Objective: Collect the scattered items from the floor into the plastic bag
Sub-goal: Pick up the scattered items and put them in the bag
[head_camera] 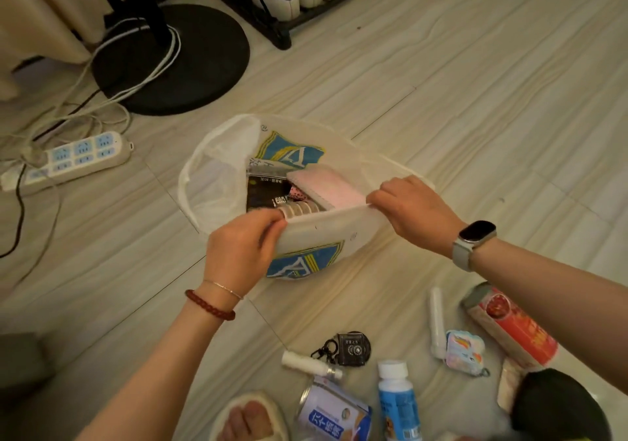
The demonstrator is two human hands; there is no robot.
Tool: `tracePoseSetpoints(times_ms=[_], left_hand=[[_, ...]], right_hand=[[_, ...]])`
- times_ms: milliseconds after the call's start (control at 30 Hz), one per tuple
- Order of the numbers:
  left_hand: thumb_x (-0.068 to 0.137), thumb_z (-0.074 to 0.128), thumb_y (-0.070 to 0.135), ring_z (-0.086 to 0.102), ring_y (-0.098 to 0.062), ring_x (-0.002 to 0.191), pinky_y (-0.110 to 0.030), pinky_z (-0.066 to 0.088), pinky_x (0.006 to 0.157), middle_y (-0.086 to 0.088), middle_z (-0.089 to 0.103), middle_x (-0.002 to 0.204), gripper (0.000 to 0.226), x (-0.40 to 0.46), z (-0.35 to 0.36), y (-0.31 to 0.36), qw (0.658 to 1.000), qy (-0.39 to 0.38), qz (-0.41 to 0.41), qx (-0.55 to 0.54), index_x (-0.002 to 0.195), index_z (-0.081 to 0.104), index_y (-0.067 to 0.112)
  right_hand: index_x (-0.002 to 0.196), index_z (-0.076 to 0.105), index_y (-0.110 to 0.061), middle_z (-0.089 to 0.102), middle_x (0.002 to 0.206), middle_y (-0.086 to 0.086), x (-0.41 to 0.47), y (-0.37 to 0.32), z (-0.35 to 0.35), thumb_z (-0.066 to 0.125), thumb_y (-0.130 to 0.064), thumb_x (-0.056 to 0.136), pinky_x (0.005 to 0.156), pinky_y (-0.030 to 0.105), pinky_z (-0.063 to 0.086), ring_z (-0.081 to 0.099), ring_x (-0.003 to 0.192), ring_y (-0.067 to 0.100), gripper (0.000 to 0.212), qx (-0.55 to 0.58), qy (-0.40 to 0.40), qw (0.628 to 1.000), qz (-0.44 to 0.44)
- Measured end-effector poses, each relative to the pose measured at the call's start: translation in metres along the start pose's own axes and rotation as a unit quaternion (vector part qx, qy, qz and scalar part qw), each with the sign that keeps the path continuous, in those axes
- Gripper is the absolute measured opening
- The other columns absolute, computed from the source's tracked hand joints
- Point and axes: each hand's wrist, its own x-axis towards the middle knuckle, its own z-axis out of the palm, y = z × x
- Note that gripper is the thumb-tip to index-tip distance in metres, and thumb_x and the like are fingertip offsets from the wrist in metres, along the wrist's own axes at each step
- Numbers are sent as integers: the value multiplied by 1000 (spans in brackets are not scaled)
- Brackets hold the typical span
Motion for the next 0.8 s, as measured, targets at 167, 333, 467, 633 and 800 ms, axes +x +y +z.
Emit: tracePoseSetpoints(times_ms=[167,333,467,633,800], left_hand=[[87,47,30,58,-23,80,-35,47,68,-6,63,88,25,-27,26,13,998,-21,20,48,91,65,13],[83,58,21,49,-23,99,-35,37,83,-12,62,104,22,-39,38,57,989,56,133,20,103,59,14],[85,49,29,54,-20,91,-30,44,72,-8,63,101,26,-58,74,71,965,-156,206,-37,106,56,15],[84,55,42,36,-24,123,-35,36,98,-6,39,134,59,-79,108,55,874,-472,100,63,134,37,18],[80,62,34,34,-24,122,-36,35,97,-6,38,133,59,-85,112,63,860,-485,107,119,130,37,15]], right_hand=[[100,61,-19,66,92,1,-42,-2,10,44,-32,86,90,37,36,57,92,21,25,7,-76,997,4],[124,46,-10,57,119,14,-78,-1,-1,40,-33,86,94,37,38,49,112,26,45,76,-20,991,104],[117,53,-8,62,105,14,-110,-1,-3,43,-33,89,84,42,43,56,101,35,39,77,-94,974,191],[124,43,-10,58,117,12,-131,-22,20,41,-45,91,90,39,37,48,112,32,48,-13,-287,932,219],[117,40,-9,60,114,14,-134,-33,44,45,-49,87,89,39,36,51,109,31,50,-27,-316,912,259]])
